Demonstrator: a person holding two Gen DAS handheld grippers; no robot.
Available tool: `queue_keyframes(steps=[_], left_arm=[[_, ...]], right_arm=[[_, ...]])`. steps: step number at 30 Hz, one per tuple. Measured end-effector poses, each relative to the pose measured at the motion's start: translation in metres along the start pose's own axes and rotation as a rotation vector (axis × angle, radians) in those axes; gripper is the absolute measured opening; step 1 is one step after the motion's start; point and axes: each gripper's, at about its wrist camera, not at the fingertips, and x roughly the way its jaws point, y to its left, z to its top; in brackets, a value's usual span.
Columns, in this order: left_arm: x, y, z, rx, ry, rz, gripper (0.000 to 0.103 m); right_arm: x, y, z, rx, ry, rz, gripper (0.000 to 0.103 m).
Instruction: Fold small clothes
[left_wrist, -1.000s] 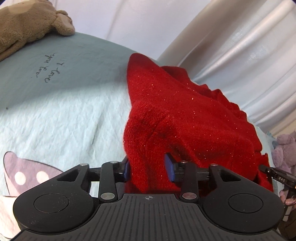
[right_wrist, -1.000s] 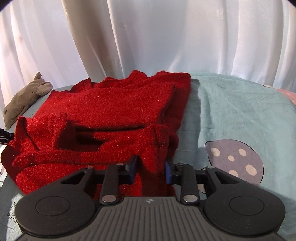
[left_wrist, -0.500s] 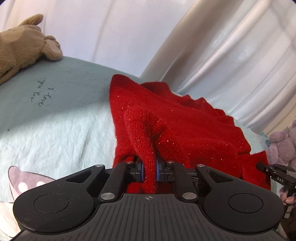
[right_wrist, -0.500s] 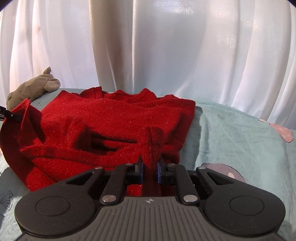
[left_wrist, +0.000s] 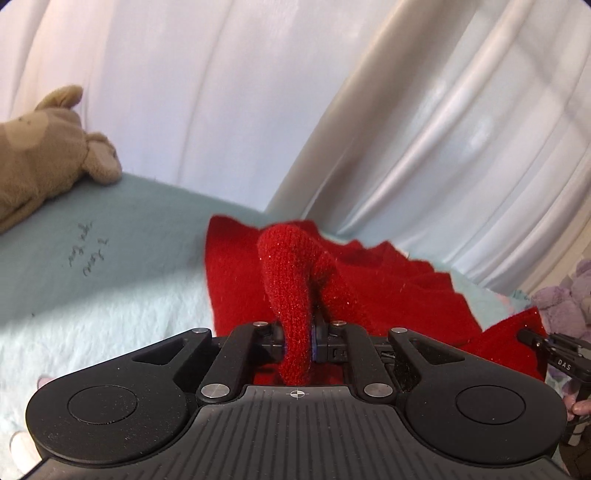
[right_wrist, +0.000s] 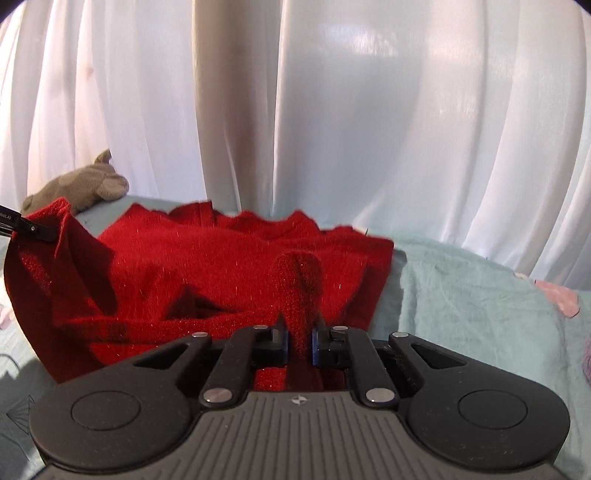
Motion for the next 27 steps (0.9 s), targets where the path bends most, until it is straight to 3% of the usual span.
queue_keyframes(steps=[5, 9, 12, 15, 16, 17, 18, 20, 22, 24, 27], left_arm=[[-0.012, -0.011, 0.049, 0.055, -0.159, 0.039, 0.012], [0.012, -0.014, 0.070, 0.107, -0.195, 0.110, 0.013], [0.060, 0.004, 0.074, 0.055, -0.125, 0.200, 0.015], [0.107, 0.026, 0.061, 0.010, -0.013, 0.253, 0.018], [0.120, 0.034, 0.053, -0.014, 0.043, 0.250, 0.021], [0.130, 0.041, 0.044, -0.039, 0.091, 0.231, 0.031], [0.134, 0.048, 0.035, -0.059, 0.117, 0.216, 0.042], [0.138, 0.060, 0.025, -0.084, 0.127, 0.200, 0.052], [0.138, 0.069, 0.021, -0.124, 0.128, 0.160, 0.054], [0.140, 0.075, 0.021, -0.164, 0.132, 0.119, 0.054], [0.146, 0.067, 0.025, -0.137, 0.142, 0.130, 0.052]], right_arm=[[-0.009, -0.012, 0.039, 0.030, -0.161, -0.070, 0.009], [0.011, -0.025, 0.063, 0.061, -0.226, -0.162, 0.009], [0.042, -0.040, 0.072, 0.122, -0.203, -0.200, 0.010], [0.083, -0.053, 0.066, 0.165, -0.106, -0.199, 0.010], [0.097, -0.058, 0.062, 0.192, -0.065, -0.186, 0.011], [0.112, -0.065, 0.055, 0.226, -0.007, -0.171, 0.011], [0.122, -0.069, 0.050, 0.250, 0.034, -0.160, 0.015], [0.133, -0.074, 0.042, 0.287, 0.090, -0.145, 0.017], [0.133, -0.076, 0.037, 0.303, 0.091, -0.117, 0.026], [0.130, -0.076, 0.037, 0.306, 0.086, -0.098, 0.027], [0.136, -0.077, 0.039, 0.306, 0.096, -0.081, 0.027]])
